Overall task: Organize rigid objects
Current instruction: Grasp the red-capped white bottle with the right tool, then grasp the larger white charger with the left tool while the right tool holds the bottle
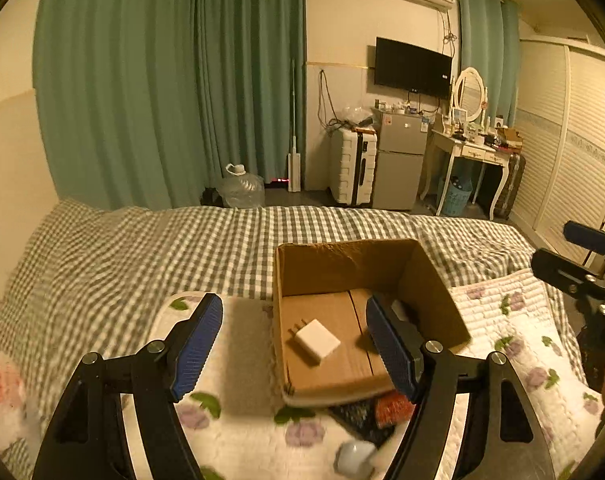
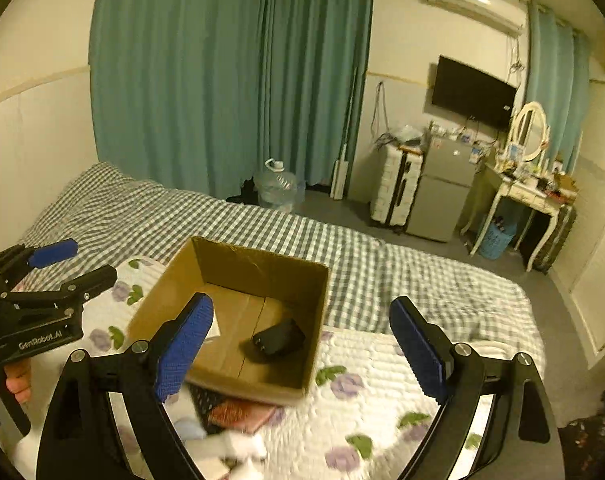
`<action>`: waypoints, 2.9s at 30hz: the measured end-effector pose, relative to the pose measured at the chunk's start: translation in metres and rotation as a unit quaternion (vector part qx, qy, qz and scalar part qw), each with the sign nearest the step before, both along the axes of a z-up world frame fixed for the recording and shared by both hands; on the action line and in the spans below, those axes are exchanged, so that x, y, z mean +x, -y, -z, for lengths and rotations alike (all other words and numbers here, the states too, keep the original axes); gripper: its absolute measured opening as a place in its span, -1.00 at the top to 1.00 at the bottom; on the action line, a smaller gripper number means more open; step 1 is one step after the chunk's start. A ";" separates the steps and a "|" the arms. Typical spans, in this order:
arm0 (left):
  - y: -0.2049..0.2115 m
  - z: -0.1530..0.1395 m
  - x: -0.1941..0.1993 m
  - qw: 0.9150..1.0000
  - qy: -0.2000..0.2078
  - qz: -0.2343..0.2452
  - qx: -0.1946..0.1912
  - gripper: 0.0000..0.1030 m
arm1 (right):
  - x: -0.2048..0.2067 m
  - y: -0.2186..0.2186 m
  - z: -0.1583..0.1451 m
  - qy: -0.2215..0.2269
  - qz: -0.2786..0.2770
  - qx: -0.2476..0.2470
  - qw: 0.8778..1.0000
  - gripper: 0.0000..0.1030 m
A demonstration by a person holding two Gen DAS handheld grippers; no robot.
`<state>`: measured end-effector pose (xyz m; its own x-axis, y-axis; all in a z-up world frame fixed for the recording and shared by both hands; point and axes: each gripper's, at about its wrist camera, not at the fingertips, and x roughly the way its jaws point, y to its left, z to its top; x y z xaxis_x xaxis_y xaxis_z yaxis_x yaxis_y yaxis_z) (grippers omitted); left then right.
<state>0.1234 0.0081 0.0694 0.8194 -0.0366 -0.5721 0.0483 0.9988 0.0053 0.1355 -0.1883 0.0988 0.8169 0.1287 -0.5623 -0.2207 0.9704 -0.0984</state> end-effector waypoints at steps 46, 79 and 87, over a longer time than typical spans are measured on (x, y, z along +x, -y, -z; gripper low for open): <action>0.052 0.186 -0.077 0.986 -0.149 0.069 0.012 -0.50 | -0.065 0.013 0.205 -0.175 0.026 0.001 0.984 0.30; 0.062 0.165 -0.109 0.983 -0.148 0.098 -0.049 -0.01 | -0.091 0.026 0.167 -0.145 0.030 0.026 0.989 0.30; 0.051 0.111 -0.107 0.991 -0.091 0.078 -0.058 -0.01 | -0.095 0.015 0.127 -0.108 0.008 0.022 0.994 0.30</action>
<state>0.0159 -0.0425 -0.0416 0.6822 -0.2294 -0.6942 0.1920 0.9724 -0.1327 0.0407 -0.2035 -0.0283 0.6800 0.1456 -0.7186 -0.2169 0.9762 -0.0074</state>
